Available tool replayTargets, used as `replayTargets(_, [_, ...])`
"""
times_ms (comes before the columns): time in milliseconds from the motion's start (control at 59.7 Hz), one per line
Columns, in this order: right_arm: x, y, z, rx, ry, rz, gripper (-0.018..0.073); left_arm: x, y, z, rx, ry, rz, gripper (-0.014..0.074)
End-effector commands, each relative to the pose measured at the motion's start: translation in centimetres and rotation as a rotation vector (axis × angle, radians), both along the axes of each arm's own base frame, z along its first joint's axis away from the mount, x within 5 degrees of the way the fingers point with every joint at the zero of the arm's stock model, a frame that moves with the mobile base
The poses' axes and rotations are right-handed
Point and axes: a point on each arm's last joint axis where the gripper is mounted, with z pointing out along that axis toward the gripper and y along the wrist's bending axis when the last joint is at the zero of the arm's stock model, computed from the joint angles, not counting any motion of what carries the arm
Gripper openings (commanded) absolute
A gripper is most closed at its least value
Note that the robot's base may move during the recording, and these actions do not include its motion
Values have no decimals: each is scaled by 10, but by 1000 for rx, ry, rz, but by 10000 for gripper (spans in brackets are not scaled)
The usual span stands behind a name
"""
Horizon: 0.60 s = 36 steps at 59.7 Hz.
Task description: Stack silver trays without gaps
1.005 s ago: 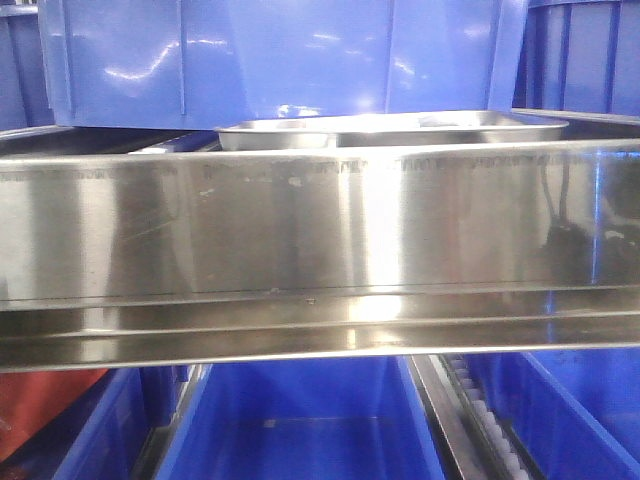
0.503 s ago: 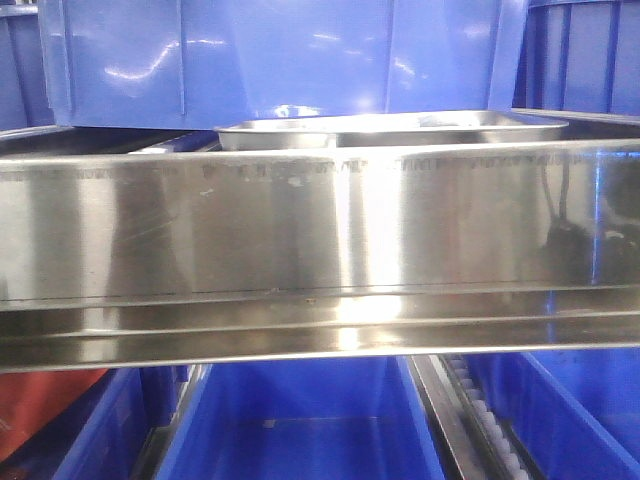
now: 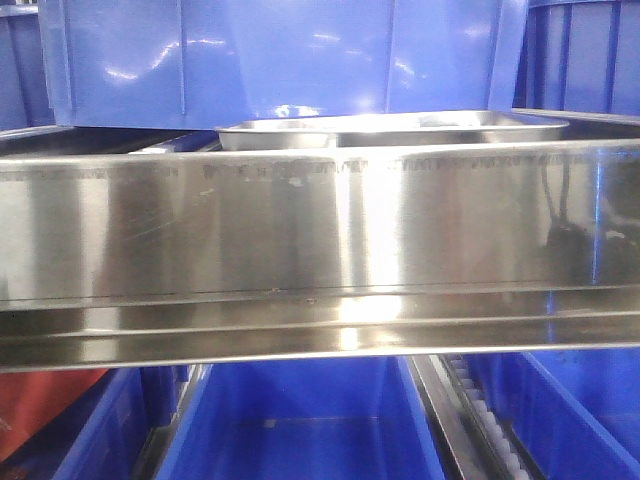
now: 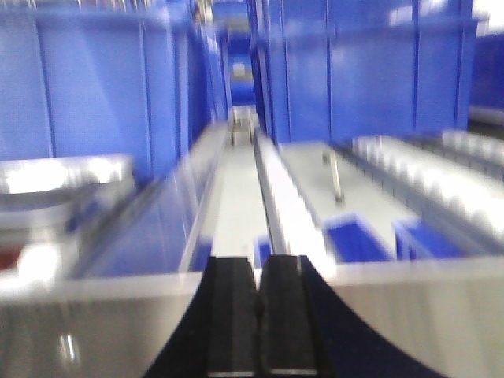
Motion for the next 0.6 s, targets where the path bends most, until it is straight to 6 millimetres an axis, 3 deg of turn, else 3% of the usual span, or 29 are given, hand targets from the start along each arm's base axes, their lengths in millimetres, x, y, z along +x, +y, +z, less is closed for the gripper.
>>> replayTargets(0, [-2, -1, 15, -11, -166, -9, -71, -3, 0, 15, -36, -113, -13, -6])
replayTargets(101, [-5, -1, 27, -18, -305, -13, -71, -12, 1, 49, -56, -234, -16, -6])
replayTargets(184, [-9, 0, 41, -22, -357, -14, -71, -20, 2, 75, -57, -230, -10, -6])
replayTargets(352, [-27, 2, 96, -28, -423, -8, -71, -39, 6, 126, -49, -113, 9, -6])
replayTargets(486, [-53, 5, 137, -22, -323, 4, -76, -34, 6, 161, -40, 42, 19, -6])
replayTargets(586, [-67, 8, 161, -9, -108, 15, -80, -25, 6, 185, -33, 159, 24, -6])
